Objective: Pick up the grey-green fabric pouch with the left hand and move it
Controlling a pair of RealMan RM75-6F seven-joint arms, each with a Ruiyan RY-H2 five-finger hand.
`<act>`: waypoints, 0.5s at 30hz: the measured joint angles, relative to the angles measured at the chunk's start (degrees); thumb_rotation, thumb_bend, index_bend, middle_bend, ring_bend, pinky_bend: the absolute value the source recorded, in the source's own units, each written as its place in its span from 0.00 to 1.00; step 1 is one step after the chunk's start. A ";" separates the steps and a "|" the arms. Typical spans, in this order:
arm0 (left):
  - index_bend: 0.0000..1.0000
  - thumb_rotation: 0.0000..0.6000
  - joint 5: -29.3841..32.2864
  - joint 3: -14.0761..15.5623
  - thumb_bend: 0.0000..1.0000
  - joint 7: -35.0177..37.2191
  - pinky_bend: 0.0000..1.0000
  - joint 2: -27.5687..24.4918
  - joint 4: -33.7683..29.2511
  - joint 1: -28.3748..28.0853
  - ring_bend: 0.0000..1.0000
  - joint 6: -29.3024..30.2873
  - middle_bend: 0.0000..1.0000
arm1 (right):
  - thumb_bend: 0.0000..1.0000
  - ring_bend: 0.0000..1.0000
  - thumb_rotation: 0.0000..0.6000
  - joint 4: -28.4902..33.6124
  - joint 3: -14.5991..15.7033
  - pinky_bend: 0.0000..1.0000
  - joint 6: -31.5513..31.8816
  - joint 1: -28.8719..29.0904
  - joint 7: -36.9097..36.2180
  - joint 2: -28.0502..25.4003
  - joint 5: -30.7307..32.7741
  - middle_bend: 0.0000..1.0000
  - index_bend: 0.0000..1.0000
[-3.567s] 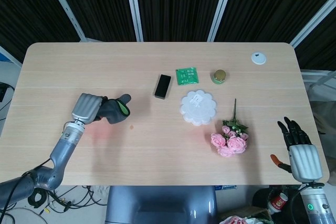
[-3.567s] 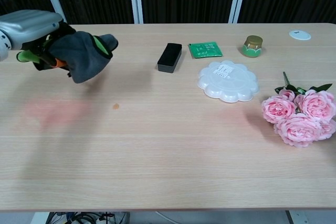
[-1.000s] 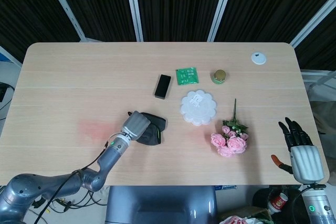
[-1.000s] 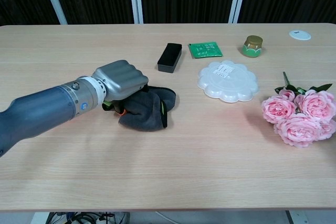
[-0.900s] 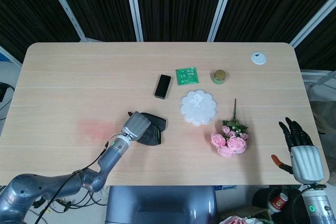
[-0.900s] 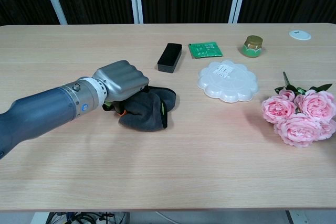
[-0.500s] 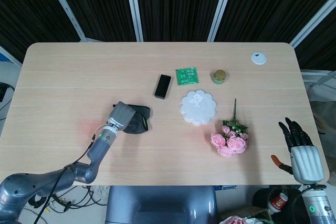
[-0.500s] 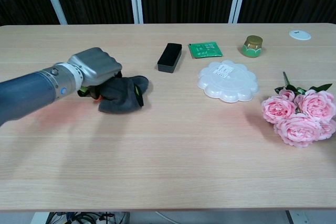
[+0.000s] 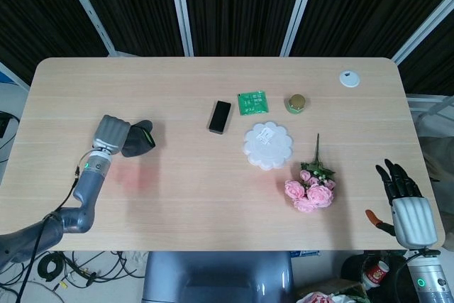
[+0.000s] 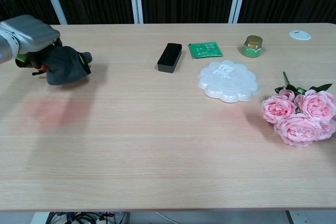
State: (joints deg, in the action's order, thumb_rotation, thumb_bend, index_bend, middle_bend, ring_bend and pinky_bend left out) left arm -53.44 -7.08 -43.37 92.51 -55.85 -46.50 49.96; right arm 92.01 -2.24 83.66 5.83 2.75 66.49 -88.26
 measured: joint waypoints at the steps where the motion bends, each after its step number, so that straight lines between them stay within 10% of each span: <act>1: 0.37 1.00 0.00 -0.17 0.32 0.55 0.50 -0.71 -0.32 0.39 0.46 0.51 0.51 | 0.10 0.00 1.00 0.01 0.03 0.19 -0.02 0.01 -0.02 0.02 -0.05 0.00 0.00; 10: 0.01 1.00 1.93 -1.67 0.11 3.34 0.16 -6.86 -4.45 4.33 0.06 4.20 0.05 | 0.10 0.00 1.00 0.13 0.22 0.19 -0.09 0.04 0.18 0.15 -0.36 0.00 0.00; 15: 0.00 1.00 3.17 -1.98 0.09 4.12 0.14 -9.30 -7.12 5.91 0.03 4.93 0.01 | 0.10 0.00 1.00 0.15 0.24 0.19 0.01 0.01 0.21 0.14 -0.48 0.00 0.00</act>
State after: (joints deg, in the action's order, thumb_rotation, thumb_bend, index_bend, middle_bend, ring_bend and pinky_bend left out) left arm -50.27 -9.06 -39.25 83.20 -62.96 -40.59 54.89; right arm 92.16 -2.00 83.67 5.83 2.95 66.63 -88.73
